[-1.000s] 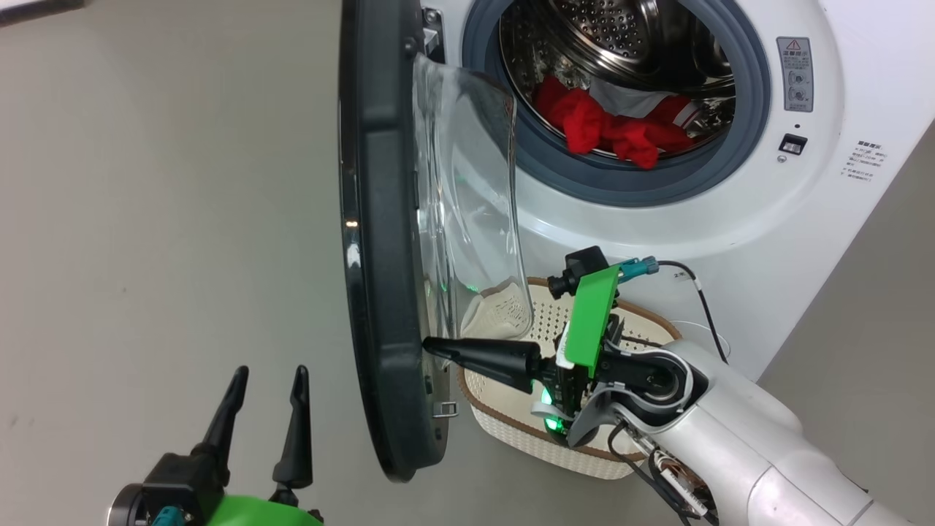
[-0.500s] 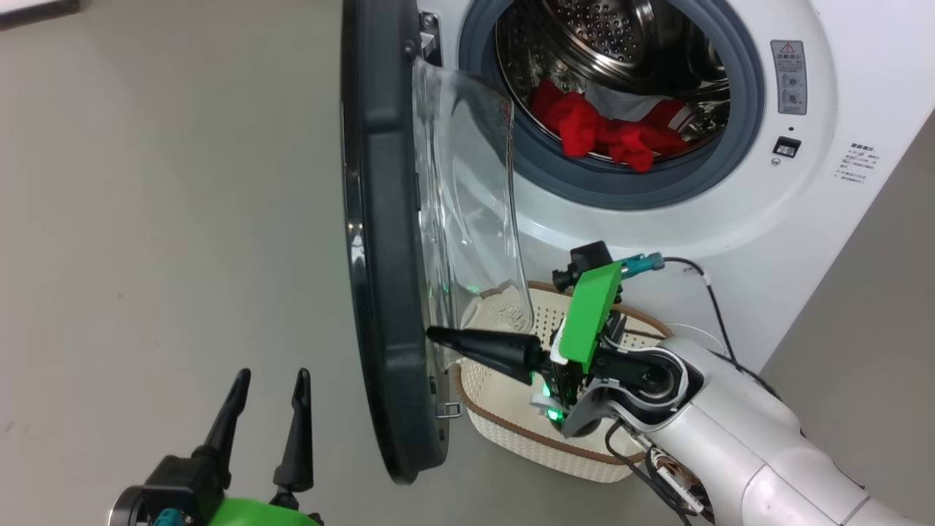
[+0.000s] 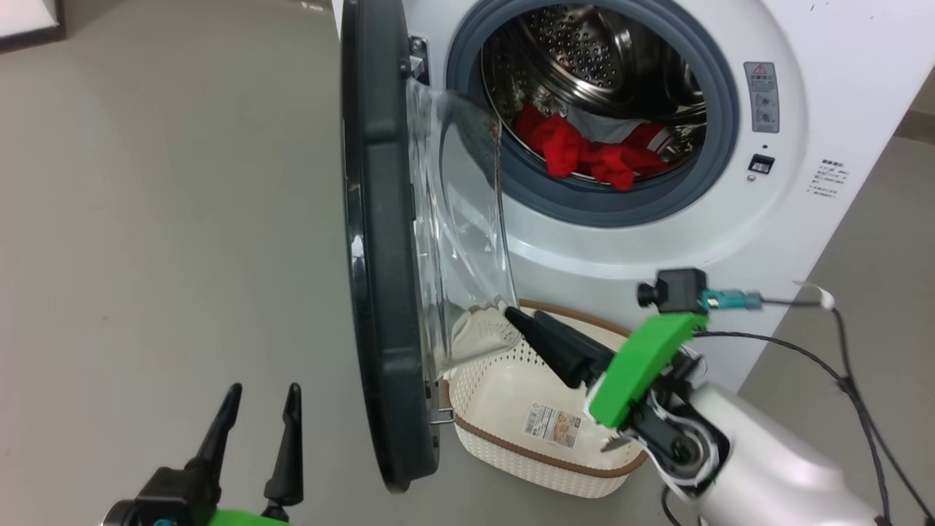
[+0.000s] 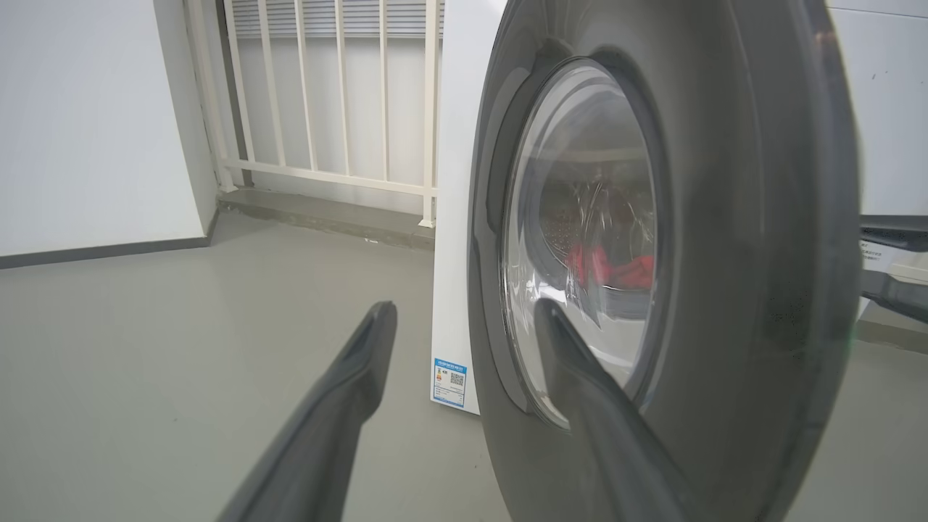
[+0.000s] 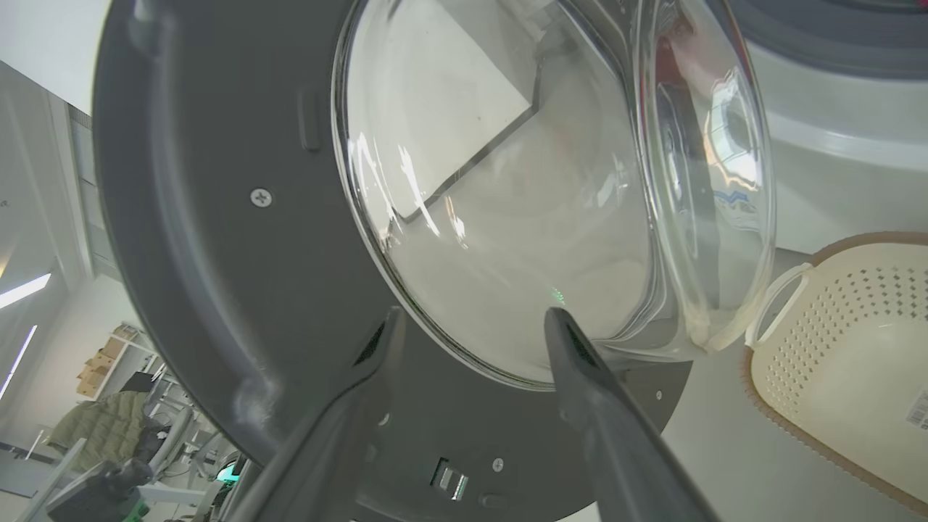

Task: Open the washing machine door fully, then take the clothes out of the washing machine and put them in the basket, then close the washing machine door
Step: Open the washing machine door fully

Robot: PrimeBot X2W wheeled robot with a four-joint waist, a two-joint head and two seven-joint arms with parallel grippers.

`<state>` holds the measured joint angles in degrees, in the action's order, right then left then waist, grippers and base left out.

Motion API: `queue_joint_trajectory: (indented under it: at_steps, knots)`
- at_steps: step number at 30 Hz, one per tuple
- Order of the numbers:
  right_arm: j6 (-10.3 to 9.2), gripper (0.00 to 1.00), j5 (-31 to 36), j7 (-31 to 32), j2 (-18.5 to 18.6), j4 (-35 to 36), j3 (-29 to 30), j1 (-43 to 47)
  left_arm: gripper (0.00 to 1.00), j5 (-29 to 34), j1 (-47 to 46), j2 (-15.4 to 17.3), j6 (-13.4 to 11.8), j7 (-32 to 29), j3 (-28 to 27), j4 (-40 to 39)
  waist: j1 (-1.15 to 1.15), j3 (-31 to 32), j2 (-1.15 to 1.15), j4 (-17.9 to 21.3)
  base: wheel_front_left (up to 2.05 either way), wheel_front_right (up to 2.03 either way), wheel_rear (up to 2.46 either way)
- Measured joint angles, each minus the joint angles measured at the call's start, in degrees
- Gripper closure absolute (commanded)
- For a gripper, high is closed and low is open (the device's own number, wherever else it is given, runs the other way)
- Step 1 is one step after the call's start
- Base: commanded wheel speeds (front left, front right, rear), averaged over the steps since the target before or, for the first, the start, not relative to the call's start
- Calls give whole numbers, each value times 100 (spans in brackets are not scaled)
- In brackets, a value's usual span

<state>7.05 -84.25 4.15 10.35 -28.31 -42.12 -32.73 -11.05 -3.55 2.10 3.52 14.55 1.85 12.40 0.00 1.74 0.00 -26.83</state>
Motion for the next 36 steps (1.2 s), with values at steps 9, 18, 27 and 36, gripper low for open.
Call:
queue_joint_trajectory:
  at_steps: [9, 18, 27, 36]
  knots:
    - [1, 0, 1601, -1789, 288, -794, -465, 124, 0, 59, 128, 20, 5, 0, -146, 4, 0, 131, 0, 131, 0, 0, 0]
    - [1, 0, 4559, -1838, -158, -662, 1994, 854, 0, 93, 152, 23, 11, 0, -216, -81, 0, 136, 0, 280, 0, 0, 0]
    - [1, 0, 6531, -1855, -672, 535, 3239, 2038, 0, 96, 219, 22, 11, 0, -226, -148, 0, 104, 0, 350, 0, 0, 0]
    - [5, 0, 6640, -1878, -734, 824, 3416, 2590, 0, 101, 237, 22, 12, 0, -226, -171, 0, 131, 0, 329, 0, 0, 0]
